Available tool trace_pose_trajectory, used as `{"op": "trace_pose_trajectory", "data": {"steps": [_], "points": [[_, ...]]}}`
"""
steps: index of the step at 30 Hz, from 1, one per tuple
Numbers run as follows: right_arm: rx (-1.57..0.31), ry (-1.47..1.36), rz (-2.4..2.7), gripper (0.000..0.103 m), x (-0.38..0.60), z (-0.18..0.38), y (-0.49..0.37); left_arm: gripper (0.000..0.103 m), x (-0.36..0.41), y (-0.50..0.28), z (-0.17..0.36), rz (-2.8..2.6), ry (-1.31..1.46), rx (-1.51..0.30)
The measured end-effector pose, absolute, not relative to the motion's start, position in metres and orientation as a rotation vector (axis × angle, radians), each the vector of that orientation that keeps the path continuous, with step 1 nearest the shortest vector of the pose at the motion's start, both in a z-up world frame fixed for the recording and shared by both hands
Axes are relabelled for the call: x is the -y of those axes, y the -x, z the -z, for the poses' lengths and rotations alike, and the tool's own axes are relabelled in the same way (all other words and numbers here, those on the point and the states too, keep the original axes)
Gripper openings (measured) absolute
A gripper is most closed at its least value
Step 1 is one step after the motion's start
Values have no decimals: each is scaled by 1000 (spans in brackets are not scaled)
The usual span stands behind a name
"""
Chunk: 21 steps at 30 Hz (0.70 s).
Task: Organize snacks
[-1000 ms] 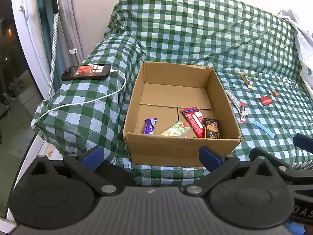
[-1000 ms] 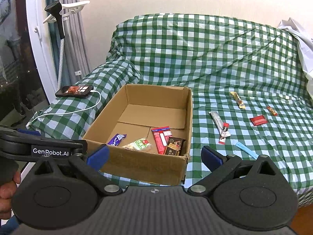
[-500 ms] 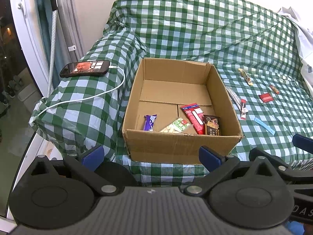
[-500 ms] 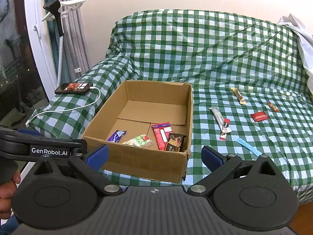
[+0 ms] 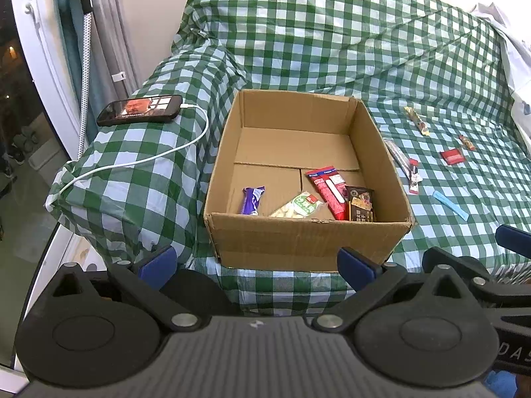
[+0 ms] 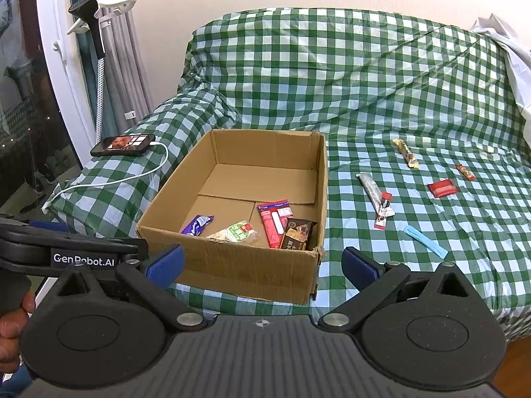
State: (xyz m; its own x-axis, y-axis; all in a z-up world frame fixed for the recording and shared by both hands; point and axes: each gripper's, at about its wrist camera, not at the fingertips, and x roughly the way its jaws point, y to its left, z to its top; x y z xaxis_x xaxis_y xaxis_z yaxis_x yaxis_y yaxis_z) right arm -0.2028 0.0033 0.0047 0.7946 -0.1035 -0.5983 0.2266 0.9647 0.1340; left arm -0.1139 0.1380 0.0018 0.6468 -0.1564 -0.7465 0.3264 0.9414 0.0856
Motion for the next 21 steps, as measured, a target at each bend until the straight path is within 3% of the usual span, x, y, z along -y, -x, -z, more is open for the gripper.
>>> {"op": "trace_pose_trajectory", "data": {"steps": [21], "points": [[-649, -305, 218, 100, 28, 12, 196, 103, -107, 100, 6, 289, -290, -869]]}}
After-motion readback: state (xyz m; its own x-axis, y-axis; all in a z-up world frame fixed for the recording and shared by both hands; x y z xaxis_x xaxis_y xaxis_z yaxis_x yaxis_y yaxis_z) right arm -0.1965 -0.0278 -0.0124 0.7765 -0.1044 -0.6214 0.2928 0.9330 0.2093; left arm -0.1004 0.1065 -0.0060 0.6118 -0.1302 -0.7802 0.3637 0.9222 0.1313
